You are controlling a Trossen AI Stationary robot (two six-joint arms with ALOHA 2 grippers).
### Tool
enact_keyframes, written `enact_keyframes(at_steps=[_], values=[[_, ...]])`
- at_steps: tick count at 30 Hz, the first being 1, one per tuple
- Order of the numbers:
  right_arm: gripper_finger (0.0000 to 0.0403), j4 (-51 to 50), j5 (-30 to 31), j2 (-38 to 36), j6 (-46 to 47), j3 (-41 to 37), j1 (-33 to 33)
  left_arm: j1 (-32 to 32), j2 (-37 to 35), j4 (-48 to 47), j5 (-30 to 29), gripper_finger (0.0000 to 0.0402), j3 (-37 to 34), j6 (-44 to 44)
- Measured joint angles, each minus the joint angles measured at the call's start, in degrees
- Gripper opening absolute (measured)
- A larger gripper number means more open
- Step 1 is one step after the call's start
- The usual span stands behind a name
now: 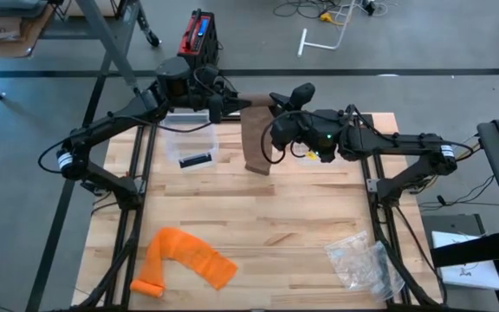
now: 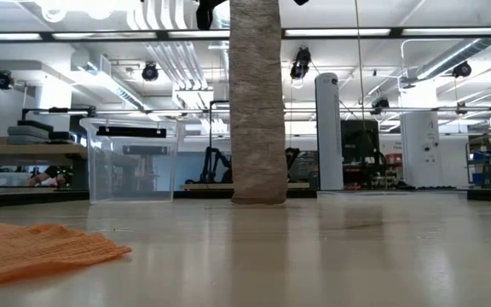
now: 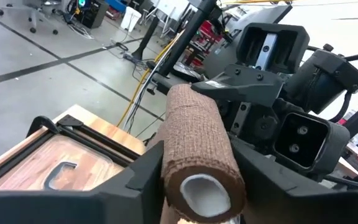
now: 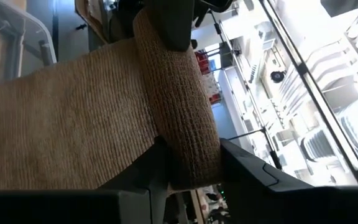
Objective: Roll bandage
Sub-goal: Roll the brown bandage
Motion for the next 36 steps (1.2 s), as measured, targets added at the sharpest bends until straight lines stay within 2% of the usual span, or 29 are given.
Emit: enact_keyframes(at_steps=[5,10,16,20,24,28,33,36], values=[[0.0134,-0.18,-0.02,0.00,3.31,-0.02,0.00,0.00,0.00,0.06,-0.16,0.0104,0.00,2.52],[0.0183,-2.06,-0.20,-0.27,9.18,-0.01,0.02,0.02,-0.06,0.28,-0.26,0.0086,-0.06,5.30],[0.0262,-15.95,-2.04,-1.11,24.00,4.85,0.82,0.07,-1.96,1.01,-0.37,0.0085,-0.15,13.74],[0.0312,-25.46,-12.46,-2.45,34.93,9.98,0.87,-0.50,-3.53,1.00,-0.15,0.0085,-0.04,24.07],[0.0344,-26.87,-23.86,-4.30,40.63,14.36,0.85,-2.16,-4.03,0.22,-0.06,0.0084,-0.04,33.05],[0.0347,-26.13,-28.60,-4.58,42.46,17.31,0.59,-3.46,-4.31,0.65,0.17,0.0084,-0.04,37.36],[0.0336,-22.73,-35.81,-4.44,44.78,16.45,-0.89,-4.96,-4.31,0.64,1.86,0.0084,-0.04,39.34],[0.0327,-20.55,-38.01,-4.44,45.37,15.19,-1.80,-5.57,-4.31,0.67,1.95,0.0084,-0.04,40.09]])
